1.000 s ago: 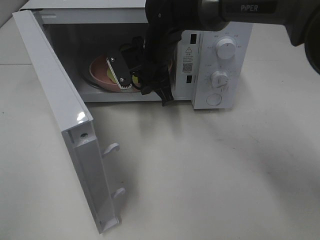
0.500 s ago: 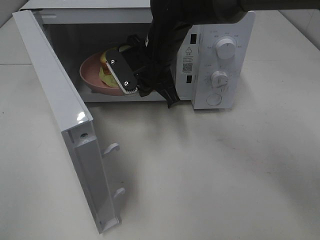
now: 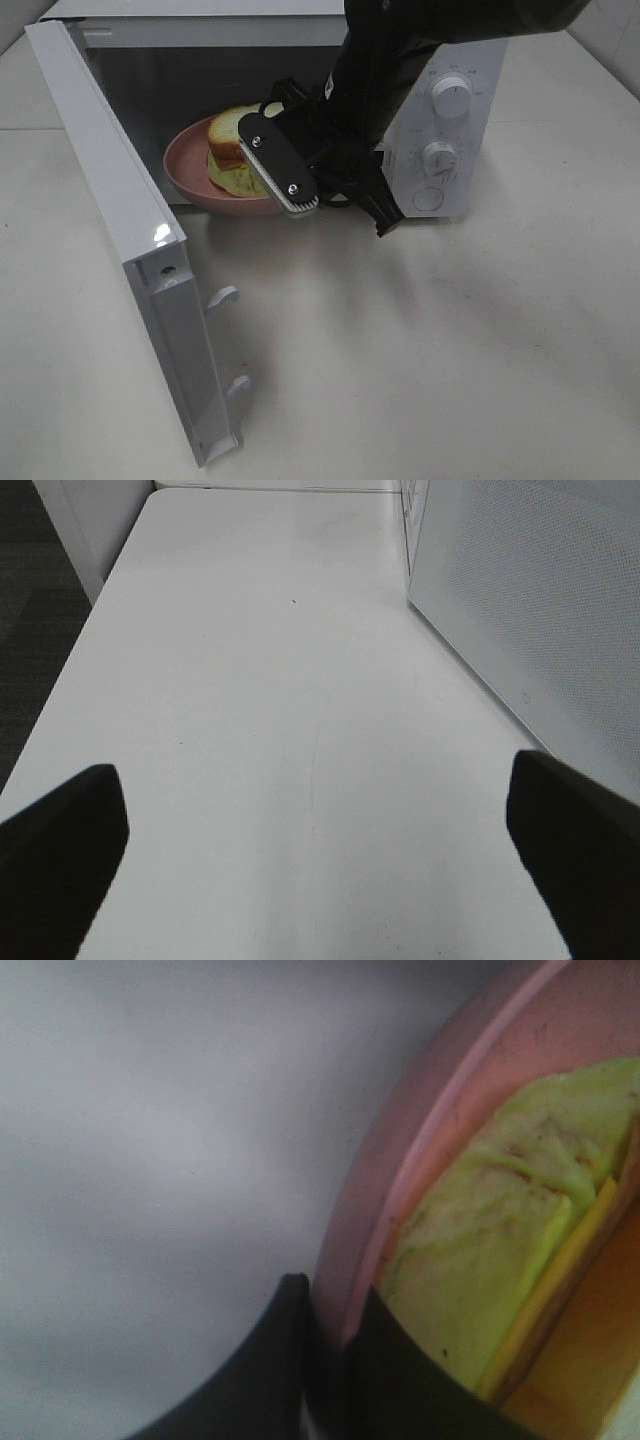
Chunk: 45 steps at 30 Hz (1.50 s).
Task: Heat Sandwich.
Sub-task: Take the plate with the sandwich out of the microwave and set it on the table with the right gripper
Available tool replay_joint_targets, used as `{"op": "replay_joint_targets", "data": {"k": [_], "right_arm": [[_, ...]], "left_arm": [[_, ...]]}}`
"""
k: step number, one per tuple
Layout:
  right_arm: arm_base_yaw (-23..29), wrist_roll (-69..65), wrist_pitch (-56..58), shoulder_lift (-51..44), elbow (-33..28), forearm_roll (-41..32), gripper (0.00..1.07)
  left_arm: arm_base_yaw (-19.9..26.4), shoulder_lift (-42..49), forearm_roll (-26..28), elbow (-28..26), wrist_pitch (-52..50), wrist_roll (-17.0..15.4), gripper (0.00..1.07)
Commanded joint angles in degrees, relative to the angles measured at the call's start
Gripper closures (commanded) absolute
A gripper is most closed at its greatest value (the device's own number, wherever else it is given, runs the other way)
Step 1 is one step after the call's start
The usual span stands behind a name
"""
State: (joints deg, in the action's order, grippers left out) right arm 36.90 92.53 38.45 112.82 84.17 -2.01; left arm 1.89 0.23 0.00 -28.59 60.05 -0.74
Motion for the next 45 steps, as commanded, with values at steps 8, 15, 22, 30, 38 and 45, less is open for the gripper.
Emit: {"op": "replay_joint_targets", "data": {"k": [8,15,22,30,38,45], "right_arm": [[1.43,0.97,-6.3,-11.0,-12.43,-0.4,1.07],[1.43,0.63,-7.39,-16.44,-18.51,-0.4,1.07],[1.43,-0.69,-7.22,-23.38,-26.87,-0.17,1.07],[1.43,-2.98,-6.53,-31.28,-33.8,1.38,1.07],[1.43,-5.56,-5.27,-39.25,-39.53,3.32,1.07],[1.43,-6.99,-5.16,-45.72,-44.46,3.27,1.07]], "left_arm": [[0.17,1.6,0.0,0.29,-0.63,0.06,0.09],[0.17,1.6,0.0,0.29,-0.63,0.06,0.09],[0.17,1.6,0.0,0.29,-0.63,0.06,0.09],[0.17,1.6,0.0,0.29,-0.63,0.06,0.09],[0.17,1.6,0.0,0.29,-0.63,0.06,0.09],[0.17,1.6,0.0,0.29,-0.63,0.06,0.09]]}}
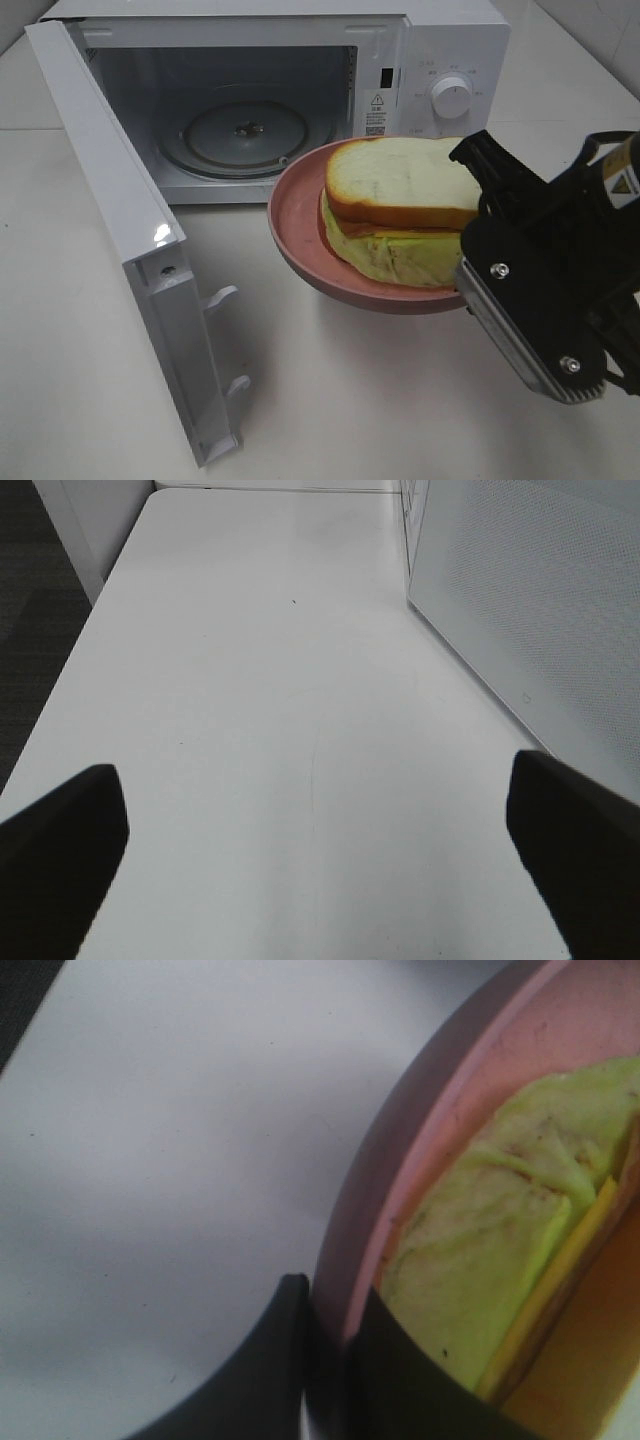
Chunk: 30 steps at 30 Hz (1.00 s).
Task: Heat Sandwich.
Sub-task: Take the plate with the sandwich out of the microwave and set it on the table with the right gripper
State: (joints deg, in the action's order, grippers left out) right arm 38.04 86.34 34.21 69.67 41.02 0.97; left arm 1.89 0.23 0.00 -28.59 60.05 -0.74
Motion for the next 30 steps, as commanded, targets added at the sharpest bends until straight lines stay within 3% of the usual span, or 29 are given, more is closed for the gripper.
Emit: {"op": "replay_joint_targets", "data": {"k": [1,14,30], "right_arm": [[0.29,-1.03,-0.86,-4.47,-2.81,0.29,1.07],[0.29,-3.15,4.01,-15.53,-8.54,0.46,1.07],[0.29,-12.09,11.92,-28.3,-12.32,5.96,1.07]], "left_arm": [[0.17,1.6,0.0,0.29,-0.63,0.06,0.09],[0.17,1.6,0.0,0.29,-0.63,0.06,0.09],[0.17,1.6,0.0,0.29,-0.63,0.06,0.09]]}}
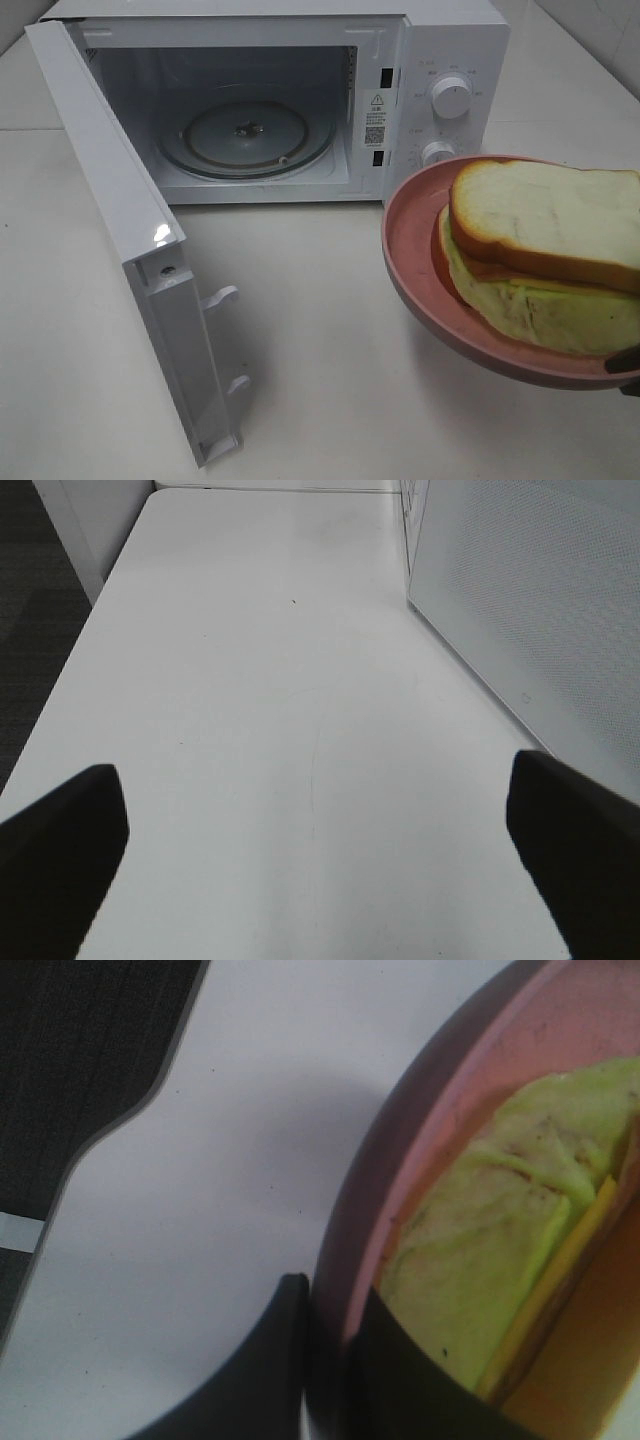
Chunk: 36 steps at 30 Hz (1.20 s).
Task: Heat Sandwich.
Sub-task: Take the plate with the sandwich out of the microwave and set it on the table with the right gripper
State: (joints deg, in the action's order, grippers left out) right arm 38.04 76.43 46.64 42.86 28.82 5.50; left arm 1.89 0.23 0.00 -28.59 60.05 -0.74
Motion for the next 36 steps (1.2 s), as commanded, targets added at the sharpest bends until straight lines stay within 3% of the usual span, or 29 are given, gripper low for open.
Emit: {"op": "replay_joint_targets", "data": {"k": [1,13,36], "right_arm": [[0.29,-3.27,-0.11,-1.83,-0.11,2.12,1.07],[0.29,-22.8,2.06,-2.86,-0.06,14.15,1.07],[0.29,-57.87,13.75,-2.86,-0.06,25.78,1.07]], "left_arm": [[0.17,1.6,0.0,0.29,-0.63,0.06,0.09],[0.17,1.6,0.0,0.29,-0.63,0.06,0.09],[0.17,1.6,0.0,0.29,-0.63,0.06,0.09]]}}
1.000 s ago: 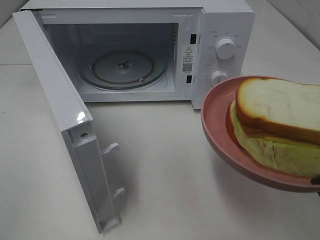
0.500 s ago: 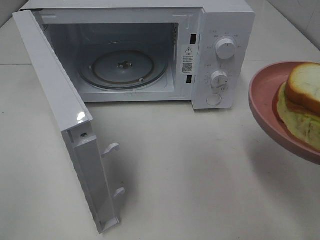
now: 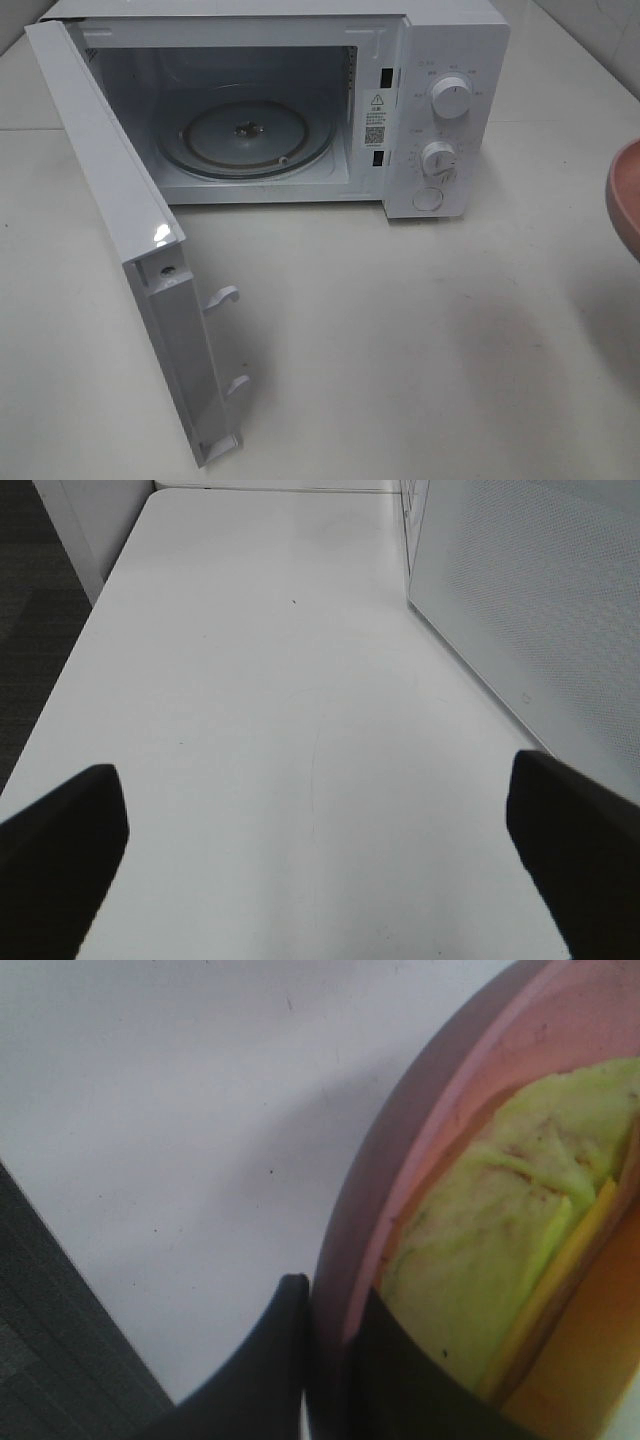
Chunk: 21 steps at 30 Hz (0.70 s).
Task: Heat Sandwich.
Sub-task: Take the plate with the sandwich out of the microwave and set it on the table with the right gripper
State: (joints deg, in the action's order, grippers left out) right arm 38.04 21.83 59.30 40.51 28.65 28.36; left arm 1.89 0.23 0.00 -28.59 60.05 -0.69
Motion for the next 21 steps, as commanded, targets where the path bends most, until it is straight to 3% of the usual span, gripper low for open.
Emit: {"op": "replay_joint_targets", "data": {"k": [1,21], "right_arm": [[0.29,-4.3,1.49,-0.52,0.11,3.04,1.07],[0.29,-23.26,7.16,-0.52,0.11,6.07,1.07]], "left_arm": [[0.17,1.6,0.0,0.29,-0.63,0.0,0.09],[0.17,1.6,0.0,0.29,-0.63,0.0,0.09]]}}
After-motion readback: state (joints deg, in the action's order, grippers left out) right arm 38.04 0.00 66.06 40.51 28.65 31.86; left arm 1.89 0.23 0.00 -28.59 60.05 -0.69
